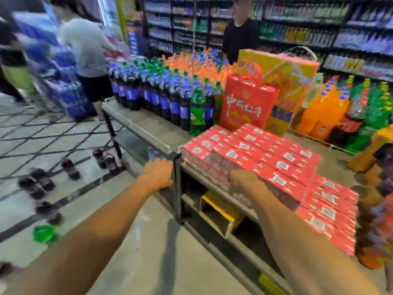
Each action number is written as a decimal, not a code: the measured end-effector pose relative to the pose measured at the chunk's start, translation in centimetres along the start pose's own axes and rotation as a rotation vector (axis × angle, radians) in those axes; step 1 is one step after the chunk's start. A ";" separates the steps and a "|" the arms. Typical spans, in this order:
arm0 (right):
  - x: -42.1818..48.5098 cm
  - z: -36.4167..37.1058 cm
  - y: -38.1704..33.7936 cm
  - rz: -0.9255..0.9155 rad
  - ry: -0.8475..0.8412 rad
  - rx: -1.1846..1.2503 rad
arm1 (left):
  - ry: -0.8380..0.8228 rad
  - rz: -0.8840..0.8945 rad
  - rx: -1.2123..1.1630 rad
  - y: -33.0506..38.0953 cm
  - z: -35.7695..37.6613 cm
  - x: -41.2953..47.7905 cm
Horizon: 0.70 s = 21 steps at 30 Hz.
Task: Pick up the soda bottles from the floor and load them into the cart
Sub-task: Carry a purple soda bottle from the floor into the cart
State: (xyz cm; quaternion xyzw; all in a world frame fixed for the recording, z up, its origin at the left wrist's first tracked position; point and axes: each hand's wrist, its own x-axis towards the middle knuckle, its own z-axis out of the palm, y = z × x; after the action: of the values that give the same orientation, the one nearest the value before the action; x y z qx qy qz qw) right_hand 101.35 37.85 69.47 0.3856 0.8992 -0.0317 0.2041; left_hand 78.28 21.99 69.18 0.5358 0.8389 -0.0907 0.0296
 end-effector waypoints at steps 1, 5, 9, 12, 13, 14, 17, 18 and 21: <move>1.5 -0.5 -1.1 -0.043 0.012 -0.010 | -0.022 -0.042 -0.016 -1.4 0.3 -0.3; 6.1 -1.9 -6.5 -0.228 0.003 -0.013 | -0.094 -0.206 -0.049 -7.6 2.7 -3.2; 10.0 -2.6 -12.5 -0.362 -0.062 -0.050 | -0.143 -0.388 -0.086 -14.1 5.4 -6.5; 13.0 -3.4 -18.1 -0.450 -0.082 -0.086 | -0.153 -0.494 -0.100 -18.9 7.0 -8.4; 13.8 -3.7 -20.2 -0.485 -0.079 -0.084 | -0.144 -0.522 -0.097 -20.4 7.6 -8.8; 14.5 -3.8 -22.4 -0.512 -0.074 -0.074 | -0.136 -0.548 -0.090 -21.9 8.3 -9.2; 16.0 -4.2 -28.4 -0.581 -0.047 -0.066 | -0.153 -0.619 -0.113 -26.2 10.3 -9.7; 16.8 -4.2 -30.1 -0.592 -0.047 -0.078 | -0.159 -0.630 -0.122 -27.6 10.7 -9.6; 19.1 -4.8 -34.4 -0.604 -0.067 -0.141 | -0.151 -0.658 -0.142 -31.6 11.6 -8.7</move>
State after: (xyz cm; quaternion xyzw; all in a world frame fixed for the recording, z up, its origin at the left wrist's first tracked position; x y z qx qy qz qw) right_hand 63.51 27.78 62.95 0.0848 0.9658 -0.0411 0.2415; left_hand 52.81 -0.84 62.87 0.2251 0.9664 -0.0764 0.0979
